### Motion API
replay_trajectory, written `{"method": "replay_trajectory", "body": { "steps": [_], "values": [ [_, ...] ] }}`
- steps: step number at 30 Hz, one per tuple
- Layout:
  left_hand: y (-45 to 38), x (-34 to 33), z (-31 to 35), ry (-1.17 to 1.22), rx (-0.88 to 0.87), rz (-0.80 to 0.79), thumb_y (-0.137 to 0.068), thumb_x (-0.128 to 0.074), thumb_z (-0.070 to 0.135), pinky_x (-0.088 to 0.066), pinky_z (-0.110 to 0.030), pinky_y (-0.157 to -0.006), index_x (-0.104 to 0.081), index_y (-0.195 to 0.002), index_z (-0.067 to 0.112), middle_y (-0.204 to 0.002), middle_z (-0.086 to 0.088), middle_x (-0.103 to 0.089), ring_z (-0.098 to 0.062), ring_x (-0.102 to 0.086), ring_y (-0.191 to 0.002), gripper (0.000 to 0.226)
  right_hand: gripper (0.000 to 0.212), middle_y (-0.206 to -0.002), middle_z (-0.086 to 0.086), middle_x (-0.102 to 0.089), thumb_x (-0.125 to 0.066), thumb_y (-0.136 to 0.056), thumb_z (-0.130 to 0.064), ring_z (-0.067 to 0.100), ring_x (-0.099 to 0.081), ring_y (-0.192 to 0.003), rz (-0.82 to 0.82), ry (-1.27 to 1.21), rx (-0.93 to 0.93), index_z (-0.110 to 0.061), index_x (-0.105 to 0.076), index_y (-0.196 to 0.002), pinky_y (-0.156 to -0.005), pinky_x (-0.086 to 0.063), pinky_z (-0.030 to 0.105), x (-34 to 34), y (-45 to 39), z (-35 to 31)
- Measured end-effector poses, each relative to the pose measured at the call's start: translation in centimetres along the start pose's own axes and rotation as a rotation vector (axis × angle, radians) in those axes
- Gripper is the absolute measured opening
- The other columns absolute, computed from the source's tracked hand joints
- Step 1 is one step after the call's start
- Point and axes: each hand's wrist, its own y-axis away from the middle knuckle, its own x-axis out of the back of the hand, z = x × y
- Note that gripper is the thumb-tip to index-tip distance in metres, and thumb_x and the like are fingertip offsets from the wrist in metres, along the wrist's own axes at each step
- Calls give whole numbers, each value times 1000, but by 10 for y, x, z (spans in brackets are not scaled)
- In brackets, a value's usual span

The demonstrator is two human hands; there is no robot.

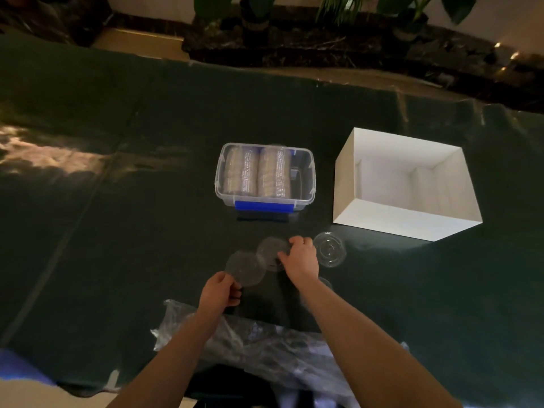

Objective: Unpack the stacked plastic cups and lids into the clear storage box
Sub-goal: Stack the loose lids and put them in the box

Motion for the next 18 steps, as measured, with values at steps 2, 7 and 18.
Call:
{"method": "replay_trajectory", "body": {
  "steps": [2,7,18],
  "values": [
    [-3,-2,-3,10,8,-13,-98,-43,4,-48,-22,-38,-53,-74,6,-67,-9,-58,-15,-57,-49,26,67,-140,10,-43,-74,-84,-37,27,-45,-129,-9,95,1,-15,-43,-139,-104,-44,42,0,-10,-4],
    [-8,-1,-13,4,-10,5,-100,-45,7,-48,-20,-37,-54,-73,6,-66,-8,-60,-11,-57,-45,28,85,-139,12,-43,-82,-73,-42,29,-44,-128,-47,211,-39,-14,-37,-139,-102,-46,43,-14,-21,-16],
    [-14,11,-14,69,34,37,-94,-49,-4,-56,-29,-57,-57,-81,0,-80,-16,-68,-24,-69,-66,16,11,-87,-1,-63,-54,-98,-23,15,-61,-85,-224,-274,-77,-19,-59,-89,-73,-50,27,-2,-15,-8]
  ]
}}
